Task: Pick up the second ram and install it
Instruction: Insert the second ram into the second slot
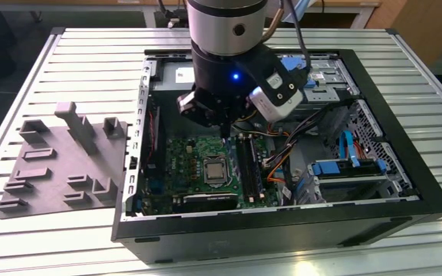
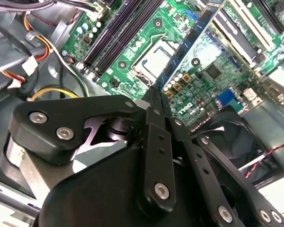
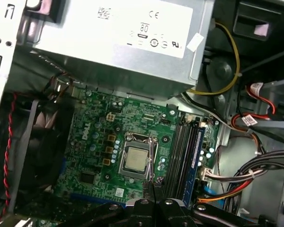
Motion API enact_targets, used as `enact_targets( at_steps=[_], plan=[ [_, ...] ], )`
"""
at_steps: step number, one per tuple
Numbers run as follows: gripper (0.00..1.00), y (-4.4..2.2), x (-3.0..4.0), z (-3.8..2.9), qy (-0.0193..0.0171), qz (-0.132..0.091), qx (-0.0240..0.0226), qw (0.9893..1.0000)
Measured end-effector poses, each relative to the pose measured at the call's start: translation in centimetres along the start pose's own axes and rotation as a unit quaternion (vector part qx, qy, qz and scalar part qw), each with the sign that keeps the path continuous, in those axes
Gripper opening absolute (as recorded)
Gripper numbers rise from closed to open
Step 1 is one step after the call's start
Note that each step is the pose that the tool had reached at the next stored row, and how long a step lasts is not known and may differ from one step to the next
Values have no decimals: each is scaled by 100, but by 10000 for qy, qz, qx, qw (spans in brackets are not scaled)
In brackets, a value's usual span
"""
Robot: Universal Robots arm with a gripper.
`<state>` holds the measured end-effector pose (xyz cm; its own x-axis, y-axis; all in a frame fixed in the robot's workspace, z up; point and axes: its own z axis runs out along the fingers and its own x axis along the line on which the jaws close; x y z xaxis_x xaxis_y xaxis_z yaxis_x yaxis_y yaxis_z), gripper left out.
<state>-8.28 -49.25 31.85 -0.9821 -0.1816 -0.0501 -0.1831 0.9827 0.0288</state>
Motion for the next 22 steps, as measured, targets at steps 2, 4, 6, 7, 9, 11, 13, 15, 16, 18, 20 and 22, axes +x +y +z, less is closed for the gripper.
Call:
enact_targets(
  at_steps=[2, 4, 6, 7, 9, 11, 13, 15, 16, 18, 20, 22],
  plan=[
    [12, 0, 0, 0, -4, 114, 5, 9999],
    [12, 0, 0, 0, -7, 231, 12, 9997],
    [12, 0, 0, 1, -10, 353, 18, 9994],
    [12, 0, 0, 1, -12, 409, 20, 9992],
    [12, 0, 0, 1, -15, 514, 26, 9987],
    [12, 0, 0, 1, -16, 546, 27, 9985],
    [12, 0, 0, 1, -16, 548, 28, 9985],
    [12, 0, 0, 1, -16, 548, 27, 9985],
    [12, 0, 0, 1, -16, 548, 28, 9985],
    [12, 0, 1, 6, -17, 549, 19, 9985],
    [12, 0, 1, 15, -19, 551, 1, 9985],
    [12, 0, 1, 24, -23, 553, -23, 9985]
  ],
)
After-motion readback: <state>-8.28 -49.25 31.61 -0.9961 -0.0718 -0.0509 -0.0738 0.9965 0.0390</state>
